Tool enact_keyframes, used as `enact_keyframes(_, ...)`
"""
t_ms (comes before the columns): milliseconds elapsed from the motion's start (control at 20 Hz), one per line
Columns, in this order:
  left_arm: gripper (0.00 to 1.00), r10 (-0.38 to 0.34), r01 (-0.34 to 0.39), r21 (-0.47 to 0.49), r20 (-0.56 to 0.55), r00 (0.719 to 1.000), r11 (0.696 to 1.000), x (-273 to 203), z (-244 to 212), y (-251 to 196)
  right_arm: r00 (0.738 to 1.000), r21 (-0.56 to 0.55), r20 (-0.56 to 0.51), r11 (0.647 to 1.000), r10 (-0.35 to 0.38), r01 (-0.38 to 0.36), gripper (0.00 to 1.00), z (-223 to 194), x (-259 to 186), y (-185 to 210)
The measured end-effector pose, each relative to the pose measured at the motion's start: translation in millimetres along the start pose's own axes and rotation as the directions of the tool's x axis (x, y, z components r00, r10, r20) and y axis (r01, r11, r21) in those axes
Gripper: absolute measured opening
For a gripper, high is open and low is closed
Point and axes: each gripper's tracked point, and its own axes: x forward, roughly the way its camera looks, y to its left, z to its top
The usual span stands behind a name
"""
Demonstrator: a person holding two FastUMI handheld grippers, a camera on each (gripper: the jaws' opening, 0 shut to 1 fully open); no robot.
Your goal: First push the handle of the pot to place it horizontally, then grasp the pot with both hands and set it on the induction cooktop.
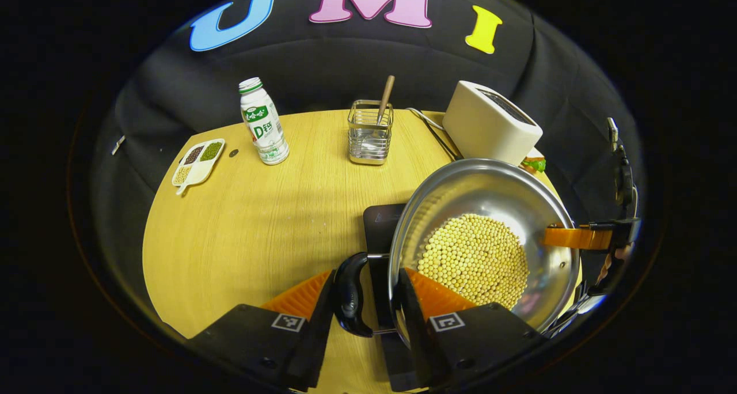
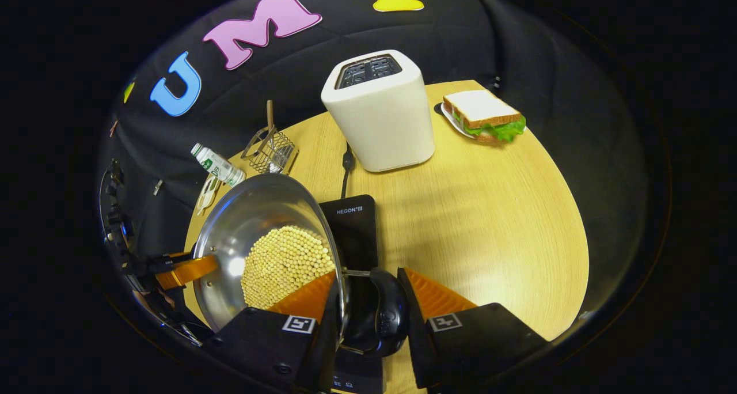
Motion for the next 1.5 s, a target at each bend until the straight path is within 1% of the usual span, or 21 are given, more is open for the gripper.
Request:
enact_keyframes(50,0.67,-0.007,0.007,-0.018,-0.005,1.000,1.000,0,-2,-3,1.000,0.012,0.018,1.000,0.013,-0.013,0.58,5,-3,3)
enact_keyframes(100,0.72,-0.004,0.003,-0.031,-0.004,1.000,1.000,0,-3,-4,0.999,0.025,0.038,0.999,0.026,-0.027,0.66,8,-3,8)
enact_keyframes(150,0.85,0.006,-0.006,-0.037,0.009,1.000,0.999,-2,-1,-2,0.998,0.035,0.049,0.999,0.035,-0.037,0.82,11,-5,12)
enact_keyframes(250,0.95,0.026,-0.024,-0.032,0.040,0.999,0.999,-6,5,0,0.998,0.040,0.052,0.998,0.036,-0.038,0.98,10,-8,16)
enact_keyframes(450,0.95,0.028,-0.027,-0.019,0.086,0.996,0.999,-23,13,-4,0.995,0.013,0.095,1.000,-0.019,0.018,0.99,16,-23,12)
enact_keyframes(650,0.95,-0.003,0.006,-0.020,0.166,0.986,1.000,-50,25,-16,0.978,-0.026,0.203,0.998,-0.055,0.061,0.99,33,-59,16)
enact_keyframes(750,0.95,-0.009,0.013,-0.020,0.223,0.975,1.000,-67,33,-19,0.957,-0.043,0.282,0.995,-0.071,0.086,0.99,44,-80,20)
enact_keyframes(850,0.95,-0.014,0.019,-0.014,0.290,0.957,1.000,-89,43,-23,0.931,-0.058,0.357,0.993,-0.079,0.106,0.99,54,-106,25)
enact_keyframes(950,0.96,-0.015,0.016,0.001,0.359,0.933,1.000,-111,52,-25,0.902,-0.074,0.423,0.989,-0.089,0.132,0.99,60,-127,29)
enact_keyframes(1150,0.95,-0.017,0.008,0.021,0.466,0.885,1.000,-153,64,-31,0.839,-0.082,0.538,0.985,-0.083,0.150,0.99,70,-174,40)
enact_keyframes(1250,0.95,-0.025,0.012,0.029,0.514,0.858,1.000,-175,71,-36,0.803,-0.087,0.591,0.983,-0.078,0.160,0.99,75,-197,44)
enact_keyframes(1350,0.95,-0.031,0.012,0.036,0.563,0.826,0.999,-198,78,-40,0.770,-0.091,0.635,0.984,-0.061,0.153,0.99,79,-217,56)
enact_keyframes(1500,0.95,-0.025,-0.004,0.042,0.644,0.765,0.999,-232,85,-45,0.722,-0.099,0.691,0.984,-0.040,0.149,0.99,80,-252,64)
